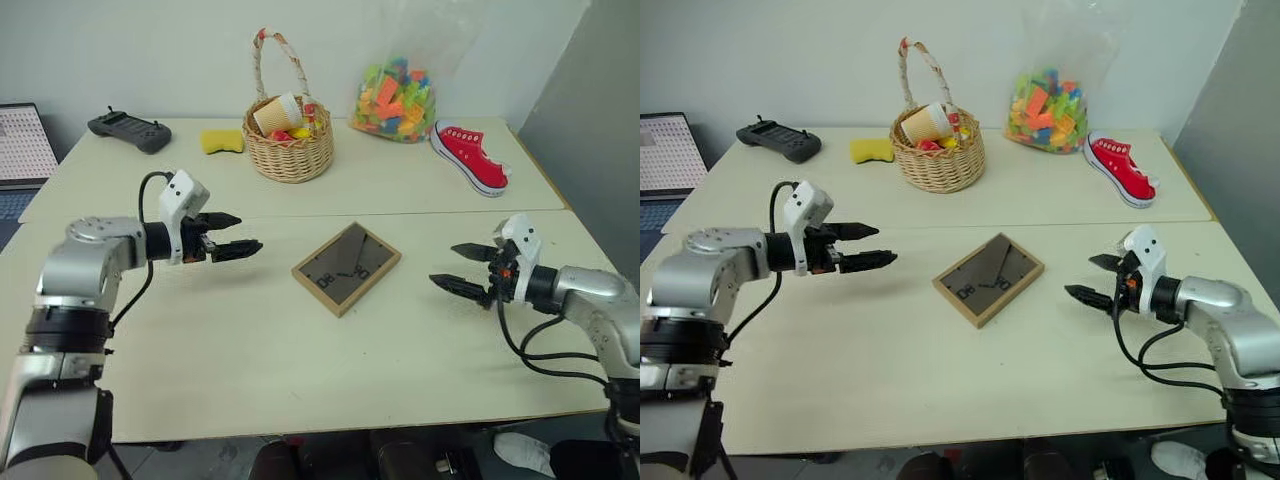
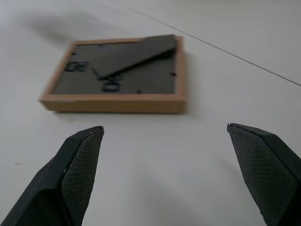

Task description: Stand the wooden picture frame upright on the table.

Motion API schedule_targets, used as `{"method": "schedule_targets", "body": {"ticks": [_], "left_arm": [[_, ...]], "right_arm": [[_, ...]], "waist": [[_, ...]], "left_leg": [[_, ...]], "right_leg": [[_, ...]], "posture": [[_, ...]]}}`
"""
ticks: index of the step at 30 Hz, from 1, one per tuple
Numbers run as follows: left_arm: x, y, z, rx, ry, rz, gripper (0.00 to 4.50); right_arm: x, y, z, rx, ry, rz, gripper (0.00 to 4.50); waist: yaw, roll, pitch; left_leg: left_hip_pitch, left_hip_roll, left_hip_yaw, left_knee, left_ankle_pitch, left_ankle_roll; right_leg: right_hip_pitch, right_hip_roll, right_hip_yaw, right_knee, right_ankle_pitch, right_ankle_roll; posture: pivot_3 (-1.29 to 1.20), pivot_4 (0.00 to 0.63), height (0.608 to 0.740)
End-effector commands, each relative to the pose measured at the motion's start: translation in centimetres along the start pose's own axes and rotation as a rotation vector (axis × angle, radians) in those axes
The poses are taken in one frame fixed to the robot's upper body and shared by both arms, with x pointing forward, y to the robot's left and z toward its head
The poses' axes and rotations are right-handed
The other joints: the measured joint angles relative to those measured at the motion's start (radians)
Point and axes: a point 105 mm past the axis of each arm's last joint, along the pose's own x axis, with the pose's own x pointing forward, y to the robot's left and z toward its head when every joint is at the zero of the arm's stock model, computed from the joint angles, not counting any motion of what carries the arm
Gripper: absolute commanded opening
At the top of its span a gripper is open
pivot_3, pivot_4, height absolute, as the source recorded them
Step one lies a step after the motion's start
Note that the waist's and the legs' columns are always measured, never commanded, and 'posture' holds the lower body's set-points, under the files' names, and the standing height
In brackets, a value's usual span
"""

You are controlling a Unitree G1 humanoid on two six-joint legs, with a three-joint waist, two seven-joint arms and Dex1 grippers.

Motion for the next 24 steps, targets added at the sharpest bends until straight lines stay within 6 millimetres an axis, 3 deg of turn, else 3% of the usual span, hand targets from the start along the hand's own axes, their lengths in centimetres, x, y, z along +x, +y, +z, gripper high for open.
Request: {"method": "schedule_targets", "body": {"ticks": [1,9,11,18,24], "left_arm": [[-0.4,0.7,0.8,0.068,0.014,-0.006,4.50],[1.4,1.5,1.5,0.065,-0.042,0.017,4.50],[2.2,2.0,1.0,0.087,-0.034,0.048,4.14],[6.5,2.9,0.3,0.119,-0.048,0.166,2.58],[10.2,1.5,0.2,0.133,-0.046,0.124,1.31]], "right_arm": [[-0.4,0.9,1.3,-0.041,0.005,0.060,4.46],[0.0,-0.3,0.4,-0.068,0.012,-0.092,4.46],[0.4,-0.4,0.4,-0.037,-0.010,-0.133,4.50],[2.3,-0.6,-1.0,0.016,-0.018,-0.284,2.65],[4.7,0.0,-2.6,0.024,0.025,-0.331,1.25]], "waist": [[0.000,0.000,0.000],[0.004,0.000,0.000],[0.004,0.000,0.000],[0.018,0.000,0.000],[0.026,0.000,0.000]], "left_leg": [[0.000,0.000,-0.001,0.000,0.000,0.000],[-0.006,0.000,-0.009,0.005,0.000,0.000],[-0.009,0.001,-0.011,0.009,0.000,0.001],[-0.014,0.000,-0.018,0.013,-0.001,0.001],[-0.017,-0.001,-0.019,0.014,0.000,0.001]], "right_leg": [[0.000,0.000,0.000,0.000,0.000,0.000],[0.000,0.000,-0.007,0.000,0.000,0.000],[0.000,-0.001,-0.011,0.000,0.000,0.000],[-0.001,-0.002,-0.017,0.002,0.000,0.000],[-0.002,-0.002,-0.018,0.002,0.000,0.000]], "posture": [[0.00,0.150,0.740],[0.00,0.150,0.740],[0.00,0.150,0.740],[0.00,0.150,0.740],[0.00,0.150,0.740]]}}
